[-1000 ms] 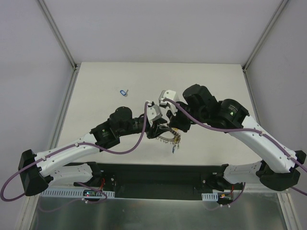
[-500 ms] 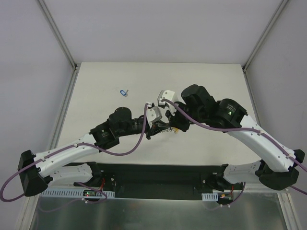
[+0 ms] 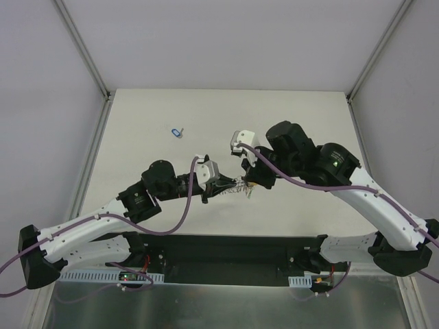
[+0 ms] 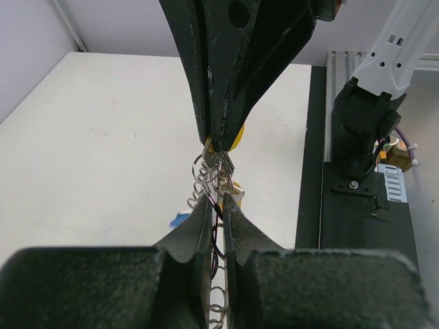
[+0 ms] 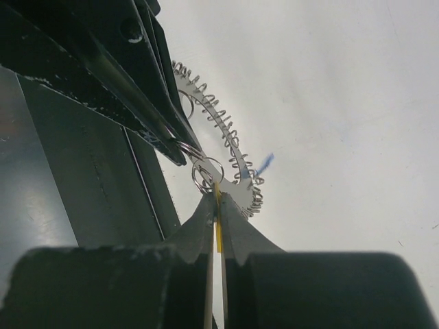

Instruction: Put the keys on the keyring

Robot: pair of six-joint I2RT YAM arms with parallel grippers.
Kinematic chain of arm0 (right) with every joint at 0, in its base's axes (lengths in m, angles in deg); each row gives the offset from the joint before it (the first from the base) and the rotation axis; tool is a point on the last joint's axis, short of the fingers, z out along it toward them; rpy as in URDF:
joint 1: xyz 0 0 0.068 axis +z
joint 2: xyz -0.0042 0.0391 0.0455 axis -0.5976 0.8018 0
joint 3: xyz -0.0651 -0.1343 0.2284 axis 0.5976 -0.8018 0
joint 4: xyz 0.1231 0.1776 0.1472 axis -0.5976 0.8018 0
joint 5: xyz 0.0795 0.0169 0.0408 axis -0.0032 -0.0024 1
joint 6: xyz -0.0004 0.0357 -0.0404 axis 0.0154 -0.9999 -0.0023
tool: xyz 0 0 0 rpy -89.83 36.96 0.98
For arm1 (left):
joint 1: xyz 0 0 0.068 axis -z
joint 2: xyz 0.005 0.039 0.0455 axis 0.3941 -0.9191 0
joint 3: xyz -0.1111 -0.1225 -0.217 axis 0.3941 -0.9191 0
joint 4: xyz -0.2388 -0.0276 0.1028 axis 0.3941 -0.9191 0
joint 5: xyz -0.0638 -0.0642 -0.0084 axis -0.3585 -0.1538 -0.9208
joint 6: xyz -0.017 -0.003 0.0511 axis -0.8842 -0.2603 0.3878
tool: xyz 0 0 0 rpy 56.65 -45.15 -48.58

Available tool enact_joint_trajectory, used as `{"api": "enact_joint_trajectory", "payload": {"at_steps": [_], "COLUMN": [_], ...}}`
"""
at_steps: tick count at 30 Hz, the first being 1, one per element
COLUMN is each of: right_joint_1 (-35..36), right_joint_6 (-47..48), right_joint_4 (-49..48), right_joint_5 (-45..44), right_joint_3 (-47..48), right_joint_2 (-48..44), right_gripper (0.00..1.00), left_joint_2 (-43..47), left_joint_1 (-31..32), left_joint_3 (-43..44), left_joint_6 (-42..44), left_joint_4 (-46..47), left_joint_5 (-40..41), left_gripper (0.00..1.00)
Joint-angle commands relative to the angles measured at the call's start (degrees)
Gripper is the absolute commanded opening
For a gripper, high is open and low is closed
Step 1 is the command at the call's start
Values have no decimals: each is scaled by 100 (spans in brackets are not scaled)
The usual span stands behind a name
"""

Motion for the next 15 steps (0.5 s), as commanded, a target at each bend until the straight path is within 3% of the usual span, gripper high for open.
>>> {"api": "enact_joint_trajectory", "payload": {"at_steps": [1,15], "right_joint_1": [-163,-172], "right_joint_6": [325,650], "right_joint_4": [343,738], "right_joint_5": [-304,-111], "right_joint_3": [-113,-254], "right_joint_2": [-287,-243], "right_gripper": [1,1], "left_joint_2": [397,898], "left_joint_1": [7,7], "left_joint_3": [-151,-591], "left_joint_6": [117,64], "left_joint_4": [278,972], "left_joint_5": [-120,-67], "left_gripper": [0,0]}}
